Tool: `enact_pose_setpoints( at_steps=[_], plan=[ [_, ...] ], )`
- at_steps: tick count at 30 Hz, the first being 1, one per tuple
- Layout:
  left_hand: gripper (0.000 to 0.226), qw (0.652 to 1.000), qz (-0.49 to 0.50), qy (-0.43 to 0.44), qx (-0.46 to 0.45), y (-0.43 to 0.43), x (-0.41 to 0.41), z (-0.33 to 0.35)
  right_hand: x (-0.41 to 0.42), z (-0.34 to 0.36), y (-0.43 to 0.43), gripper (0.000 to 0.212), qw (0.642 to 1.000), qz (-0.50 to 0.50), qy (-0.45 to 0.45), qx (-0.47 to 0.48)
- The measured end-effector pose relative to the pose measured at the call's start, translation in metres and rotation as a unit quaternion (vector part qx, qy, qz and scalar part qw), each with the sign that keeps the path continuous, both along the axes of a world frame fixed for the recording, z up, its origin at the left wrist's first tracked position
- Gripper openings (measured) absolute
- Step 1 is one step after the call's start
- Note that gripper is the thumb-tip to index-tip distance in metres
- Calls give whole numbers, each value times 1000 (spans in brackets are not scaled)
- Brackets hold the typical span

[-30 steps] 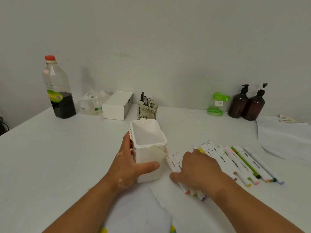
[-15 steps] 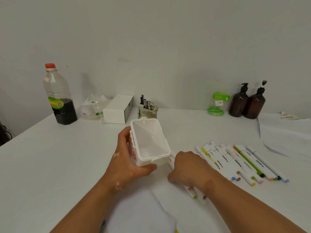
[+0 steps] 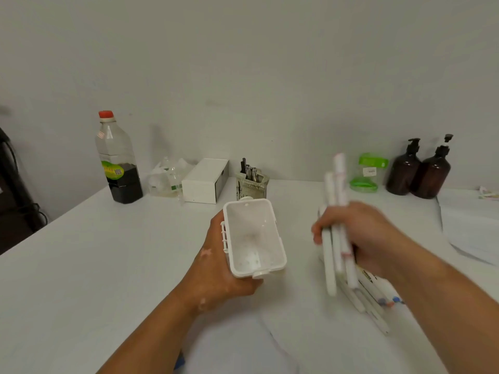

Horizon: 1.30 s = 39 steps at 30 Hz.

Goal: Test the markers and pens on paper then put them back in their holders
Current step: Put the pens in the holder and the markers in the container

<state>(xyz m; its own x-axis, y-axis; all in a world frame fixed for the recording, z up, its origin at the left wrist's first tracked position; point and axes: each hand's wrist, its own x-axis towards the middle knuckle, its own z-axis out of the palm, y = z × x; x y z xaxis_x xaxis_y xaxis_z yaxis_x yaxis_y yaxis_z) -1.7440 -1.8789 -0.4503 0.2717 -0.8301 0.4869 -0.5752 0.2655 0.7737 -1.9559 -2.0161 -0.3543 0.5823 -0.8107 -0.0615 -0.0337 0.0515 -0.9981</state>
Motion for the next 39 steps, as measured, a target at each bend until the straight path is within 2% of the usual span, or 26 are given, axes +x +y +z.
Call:
enact_pose_setpoints(
  at_steps=[1,3,5,7,10,12,15,19,22,24,27,31,32,36,39],
  plan=[
    [114,1000,-3,-5,-2,-1,-1,0,-1,14,3,17,993,22,-114,25],
    [114,1000,-8,-11,-4,-1,-5,2,5,39,17,15,953,84,-289,40],
    [115,1000,-8,-16,-13,0,-7,2,21,47,35,16,930,105,-351,-6],
    [117,1000,-12,-11,-22,2,-12,8,39,42,54,15,939,97,-315,-102],
    [112,998,-17,-29,-55,-1,-18,17,57,19,71,3,948,102,-150,-263],
    [102,998,-3,-28,-62,-4,-19,14,59,3,71,12,938,123,-58,-320],
    [106,999,13,3,-32,-4,-11,-1,56,-5,71,20,913,152,19,-377],
    [108,999,17,-29,-38,-6,-9,0,53,-3,74,22,917,159,25,-366],
    [88,996,22,-55,-69,-6,-16,14,51,-2,77,29,922,149,17,-357],
    [81,993,14,-78,-85,-4,-19,19,49,-1,77,33,913,132,15,-386],
    [86,996,9,-44,-76,0,-17,17,42,-4,74,36,880,125,57,-455],
    [99,998,9,-9,-54,0,-15,5,31,-10,74,50,800,112,139,-572],
    [99,998,15,-17,-52,0,-15,3,28,-10,74,54,795,101,148,-580],
    [102,999,19,-3,-35,0,-13,-1,19,-5,70,50,825,56,116,-550],
    [100,999,4,17,-35,1,-12,-1,11,7,68,56,828,14,66,-557]
  ],
)
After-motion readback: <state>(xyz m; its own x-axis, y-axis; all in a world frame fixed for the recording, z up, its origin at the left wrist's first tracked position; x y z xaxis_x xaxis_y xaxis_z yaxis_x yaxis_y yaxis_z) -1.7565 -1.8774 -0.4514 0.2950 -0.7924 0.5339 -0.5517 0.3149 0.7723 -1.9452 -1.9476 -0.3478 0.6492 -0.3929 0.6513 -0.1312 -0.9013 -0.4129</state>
